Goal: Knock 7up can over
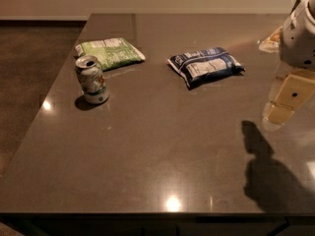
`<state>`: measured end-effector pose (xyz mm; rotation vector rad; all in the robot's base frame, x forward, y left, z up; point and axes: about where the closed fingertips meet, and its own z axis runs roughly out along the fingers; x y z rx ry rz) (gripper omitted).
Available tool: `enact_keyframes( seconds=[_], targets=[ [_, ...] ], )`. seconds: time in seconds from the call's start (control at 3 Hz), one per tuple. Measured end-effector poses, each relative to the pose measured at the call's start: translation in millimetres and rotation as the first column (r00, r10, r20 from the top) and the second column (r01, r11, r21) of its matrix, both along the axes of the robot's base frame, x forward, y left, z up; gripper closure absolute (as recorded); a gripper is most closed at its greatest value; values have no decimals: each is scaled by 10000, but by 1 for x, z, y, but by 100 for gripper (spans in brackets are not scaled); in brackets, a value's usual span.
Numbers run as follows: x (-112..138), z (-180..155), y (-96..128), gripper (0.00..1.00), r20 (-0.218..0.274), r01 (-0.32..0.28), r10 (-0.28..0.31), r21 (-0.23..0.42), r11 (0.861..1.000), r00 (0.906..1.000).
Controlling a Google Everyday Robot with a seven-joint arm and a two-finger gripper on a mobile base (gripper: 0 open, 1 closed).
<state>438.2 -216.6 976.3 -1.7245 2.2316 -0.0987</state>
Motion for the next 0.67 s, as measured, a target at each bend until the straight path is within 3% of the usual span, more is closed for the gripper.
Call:
enact_keyframes(
  seconds=[0.33,0.67],
  targets=[
    [0,0,0,0,0,0,0,2,10000,10000],
    [9,1,8,0,-39,-126,128,493,9987,9999]
  ],
)
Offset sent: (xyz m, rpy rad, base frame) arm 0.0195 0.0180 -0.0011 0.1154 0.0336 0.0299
